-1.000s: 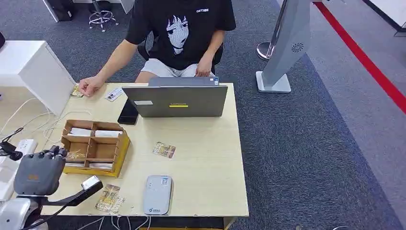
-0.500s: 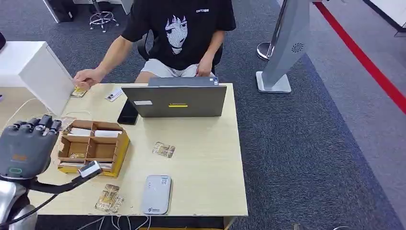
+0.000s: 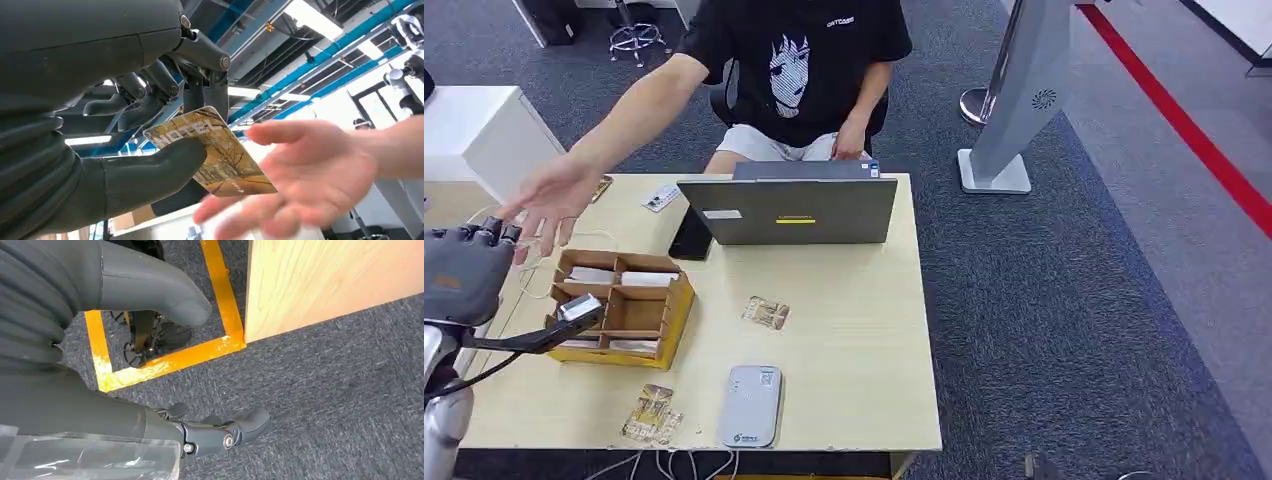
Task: Pass the card to the sensor for recognition and then transmit it.
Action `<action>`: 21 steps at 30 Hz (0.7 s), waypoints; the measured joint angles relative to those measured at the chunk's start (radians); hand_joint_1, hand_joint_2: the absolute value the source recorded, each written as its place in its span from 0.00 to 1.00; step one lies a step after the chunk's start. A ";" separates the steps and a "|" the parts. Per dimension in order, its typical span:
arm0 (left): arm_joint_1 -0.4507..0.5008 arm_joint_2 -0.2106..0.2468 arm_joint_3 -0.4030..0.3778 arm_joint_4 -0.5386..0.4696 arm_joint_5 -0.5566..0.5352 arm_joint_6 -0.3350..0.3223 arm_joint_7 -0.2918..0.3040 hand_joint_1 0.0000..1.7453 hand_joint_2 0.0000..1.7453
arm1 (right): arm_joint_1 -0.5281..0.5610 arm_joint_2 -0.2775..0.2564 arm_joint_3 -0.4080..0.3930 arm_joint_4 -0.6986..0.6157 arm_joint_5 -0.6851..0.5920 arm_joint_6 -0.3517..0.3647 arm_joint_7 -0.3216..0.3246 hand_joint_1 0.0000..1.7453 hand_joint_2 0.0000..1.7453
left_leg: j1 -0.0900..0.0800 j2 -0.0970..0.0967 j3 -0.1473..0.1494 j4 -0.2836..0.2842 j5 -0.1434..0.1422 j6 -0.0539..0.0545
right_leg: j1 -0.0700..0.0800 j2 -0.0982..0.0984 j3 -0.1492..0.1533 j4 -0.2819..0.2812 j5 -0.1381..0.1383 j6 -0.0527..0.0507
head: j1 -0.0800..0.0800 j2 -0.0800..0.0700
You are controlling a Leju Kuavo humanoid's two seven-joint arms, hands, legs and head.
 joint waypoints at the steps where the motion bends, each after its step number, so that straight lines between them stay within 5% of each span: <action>1: 0.002 -0.003 0.003 0.004 0.001 0.002 0.001 1.00 1.00 | 0.000 0.000 0.001 0.001 0.000 0.000 0.000 0.00 1.00 | 0.000 0.000 0.000 0.000 0.000 0.000 | 0.000 0.000 0.000 0.000 0.000 0.000 | 0.000 0.000; 4: 0.005 -0.011 0.013 0.011 0.003 0.015 0.001 0.86 1.00 | 0.001 0.000 0.003 0.002 0.000 -0.003 0.000 0.00 1.00 | 0.000 0.000 0.000 0.000 0.000 0.000 | 0.000 0.000 0.000 0.000 0.000 0.000 | 0.000 0.000; 5: 0.006 -0.014 0.013 0.012 0.005 0.017 0.000 0.27 1.00 | 0.001 0.000 0.003 0.002 -0.001 -0.003 0.001 0.00 1.00 | 0.000 0.000 0.000 0.000 0.000 0.000 | 0.000 0.000 0.000 0.000 0.000 0.000 | 0.000 0.000; 6: 0.011 -0.018 0.015 0.012 0.006 0.024 0.000 0.00 1.00 | 0.001 0.000 0.003 0.003 0.000 -0.003 0.001 0.00 1.00 | 0.000 0.000 0.000 0.000 0.000 0.000 | 0.000 0.000 0.000 0.000 0.000 0.000 | 0.000 0.000; 15: 0.067 -0.074 0.058 -0.009 0.038 0.088 -0.020 0.00 1.00 | 0.006 0.000 0.004 0.003 0.002 -0.011 0.001 0.00 1.00 | 0.000 0.000 0.000 0.000 0.000 0.000 | 0.000 0.000 0.000 0.000 0.000 0.000 | 0.000 0.000; 21: 0.140 -0.221 0.148 -0.190 0.165 0.179 -0.089 0.00 1.00 | 0.019 0.000 0.004 -0.002 -0.013 -0.014 0.006 0.00 1.00 | 0.000 0.000 -0.001 0.000 -0.001 0.001 | 0.000 0.000 0.000 -0.001 0.000 0.001 | 0.000 0.000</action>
